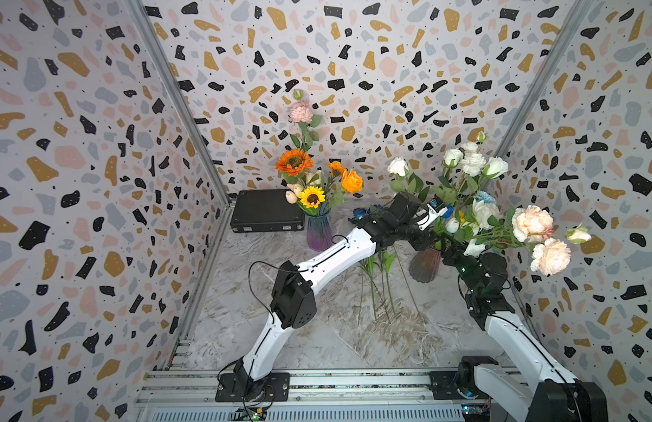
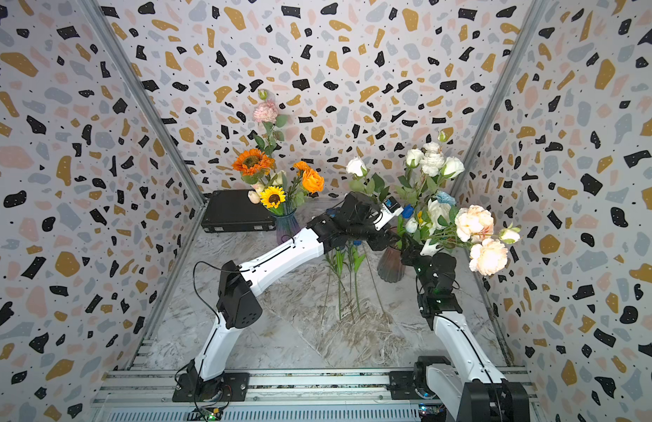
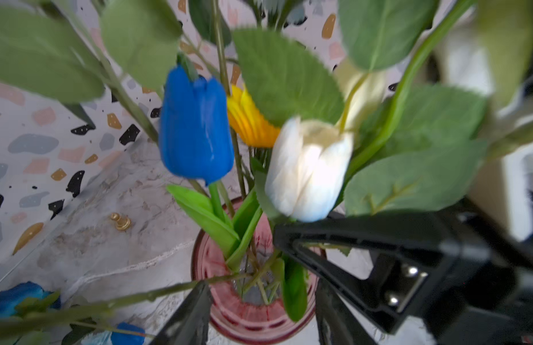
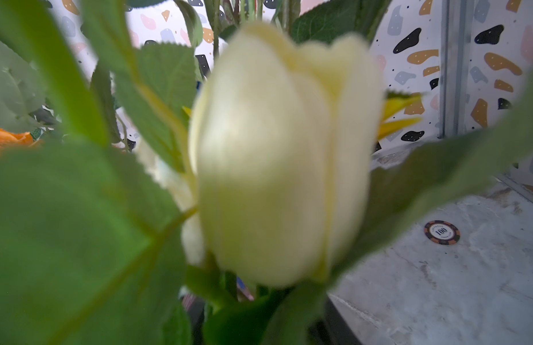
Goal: Pick out blue flowers from the vase
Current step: Pick up the flower from the vase.
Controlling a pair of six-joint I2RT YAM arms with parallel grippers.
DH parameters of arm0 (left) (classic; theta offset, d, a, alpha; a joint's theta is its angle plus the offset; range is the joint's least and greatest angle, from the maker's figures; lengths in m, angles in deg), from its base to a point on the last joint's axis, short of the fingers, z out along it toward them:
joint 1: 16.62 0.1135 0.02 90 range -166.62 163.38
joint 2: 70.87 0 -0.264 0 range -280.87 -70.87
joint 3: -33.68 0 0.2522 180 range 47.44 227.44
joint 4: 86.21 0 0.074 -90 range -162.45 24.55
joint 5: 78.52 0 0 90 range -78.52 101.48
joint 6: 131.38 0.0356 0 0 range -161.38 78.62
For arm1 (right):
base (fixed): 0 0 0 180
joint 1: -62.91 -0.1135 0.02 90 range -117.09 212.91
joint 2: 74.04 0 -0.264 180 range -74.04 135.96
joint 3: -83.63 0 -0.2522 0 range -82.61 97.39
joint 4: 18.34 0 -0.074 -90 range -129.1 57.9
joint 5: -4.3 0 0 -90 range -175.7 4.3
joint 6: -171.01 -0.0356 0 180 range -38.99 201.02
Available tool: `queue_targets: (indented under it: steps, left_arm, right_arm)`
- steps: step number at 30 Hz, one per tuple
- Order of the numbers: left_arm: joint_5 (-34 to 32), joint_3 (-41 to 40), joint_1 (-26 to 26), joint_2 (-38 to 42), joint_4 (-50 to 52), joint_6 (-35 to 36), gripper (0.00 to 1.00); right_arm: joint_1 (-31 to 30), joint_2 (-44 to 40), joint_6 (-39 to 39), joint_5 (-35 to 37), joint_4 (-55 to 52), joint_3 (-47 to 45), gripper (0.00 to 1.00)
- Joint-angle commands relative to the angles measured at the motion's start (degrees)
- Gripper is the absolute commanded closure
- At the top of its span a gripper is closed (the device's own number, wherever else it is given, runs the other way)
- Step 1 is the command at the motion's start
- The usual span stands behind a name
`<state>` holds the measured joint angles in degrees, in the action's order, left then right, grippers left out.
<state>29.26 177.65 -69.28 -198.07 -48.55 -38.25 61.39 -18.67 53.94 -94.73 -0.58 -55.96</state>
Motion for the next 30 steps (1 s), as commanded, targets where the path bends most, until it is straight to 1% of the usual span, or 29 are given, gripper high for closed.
queue_targets:
  steps: [1,4,7,12,16,23,30]
  left_arm:
    - [2.5,0.6,-0.3,0.3,-4.2,-1.8,0.46]
    - [1.8,-0.2,-0.4,0.5,-6.0,-2.1,0.46]
    - [0.4,2.9,-0.4,-1.7,-4.6,-1.6,0.47]
    - [-4.4,4.2,-0.4,-5.1,-7.2,-1.0,0.47]
    - [-4.7,6.4,-0.4,-7.6,-7.0,-1.2,0.48]
    - [-8.0,6.3,-0.4,-9.1,-9.6,-0.5,0.49]
    - [-8.7,5.3,-0.4,-9.0,-12.6,-0.8,0.56]
  right_arm:
    - [-0.1,-0.8,-0.2,1.5,0.0,-0.2,0.56]
    - [0.0,-0.9,-0.2,1.4,-0.1,-0.1,0.56]
    - [0.0,-1.0,-0.3,1.0,0.1,0.0,0.56]
    - [0.0,-1.6,0.2,0.1,0.1,-0.1,0.56]
    - [0.0,-2.6,0.9,0.0,-0.6,-0.3,0.56]
    - [-0.1,-2.8,0.6,-1.3,0.0,-0.3,0.56]
    - [0.0,-2.7,1.0,-0.4,-1.6,-0.2,0.56]
